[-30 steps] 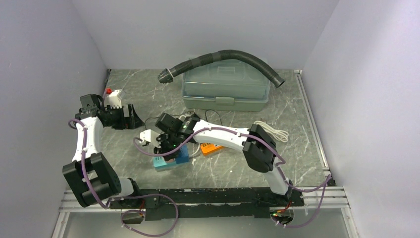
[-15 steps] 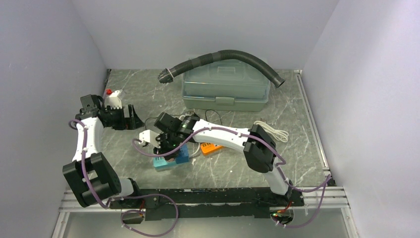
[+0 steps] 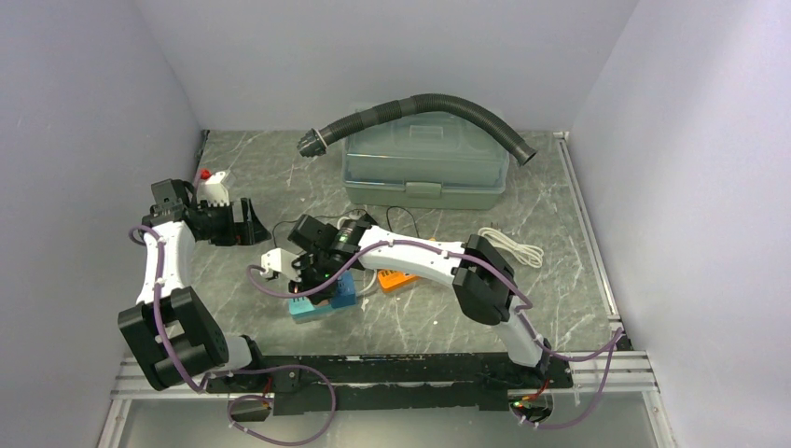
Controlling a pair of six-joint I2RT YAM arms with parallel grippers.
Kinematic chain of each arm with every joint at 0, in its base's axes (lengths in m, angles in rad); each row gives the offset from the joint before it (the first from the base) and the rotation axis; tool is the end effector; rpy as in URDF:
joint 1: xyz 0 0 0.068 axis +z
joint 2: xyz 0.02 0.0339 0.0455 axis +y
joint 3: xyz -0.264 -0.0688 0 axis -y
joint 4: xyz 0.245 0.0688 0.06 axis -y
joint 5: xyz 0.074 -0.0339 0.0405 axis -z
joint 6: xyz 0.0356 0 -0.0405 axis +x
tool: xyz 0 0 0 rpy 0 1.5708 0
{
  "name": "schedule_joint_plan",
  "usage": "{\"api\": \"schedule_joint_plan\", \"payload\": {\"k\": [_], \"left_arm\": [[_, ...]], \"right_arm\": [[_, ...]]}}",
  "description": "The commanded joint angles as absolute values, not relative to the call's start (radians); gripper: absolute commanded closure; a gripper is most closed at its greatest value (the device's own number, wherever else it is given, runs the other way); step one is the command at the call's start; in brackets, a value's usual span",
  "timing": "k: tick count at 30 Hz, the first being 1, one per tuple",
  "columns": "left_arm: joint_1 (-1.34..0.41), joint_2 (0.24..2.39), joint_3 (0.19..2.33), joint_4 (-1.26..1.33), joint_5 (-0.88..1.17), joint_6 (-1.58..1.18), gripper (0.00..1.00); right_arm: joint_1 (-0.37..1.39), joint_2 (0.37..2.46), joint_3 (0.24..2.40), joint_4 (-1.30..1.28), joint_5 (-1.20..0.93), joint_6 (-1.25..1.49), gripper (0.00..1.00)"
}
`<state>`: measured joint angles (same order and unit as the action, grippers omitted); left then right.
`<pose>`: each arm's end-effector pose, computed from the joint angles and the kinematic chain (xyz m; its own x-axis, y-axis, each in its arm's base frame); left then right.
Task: Insert the plug
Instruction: Insert the plug into the socket.
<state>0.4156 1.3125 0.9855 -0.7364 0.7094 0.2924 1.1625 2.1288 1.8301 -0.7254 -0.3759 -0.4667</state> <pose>0.2408 0.0809 0.2586 -0.7705 -0.1010 -0.6294 0.2144 0.8888 -0.4051 0.1735 0.4341 0.2312 0.1153 -0.7875 -0.6054 -0.9827 -0.1794 0.0462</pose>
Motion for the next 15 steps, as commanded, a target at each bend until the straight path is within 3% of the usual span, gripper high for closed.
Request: {"api": "schedule_joint_plan", "payload": {"k": [1,15], "left_arm": [[0.42,1.286,0.983,-0.709,0.716,0.288,0.0],[0.422,1.287,0.985,-0.708,0.711,0.288,0.0]], "right_arm": [[1.169,2.129,1.862,-0.725,-0.375,-0.479,1.0],[1.17,2.111,1.788,-0.663,-0.372,-0.487,1.0]]}}
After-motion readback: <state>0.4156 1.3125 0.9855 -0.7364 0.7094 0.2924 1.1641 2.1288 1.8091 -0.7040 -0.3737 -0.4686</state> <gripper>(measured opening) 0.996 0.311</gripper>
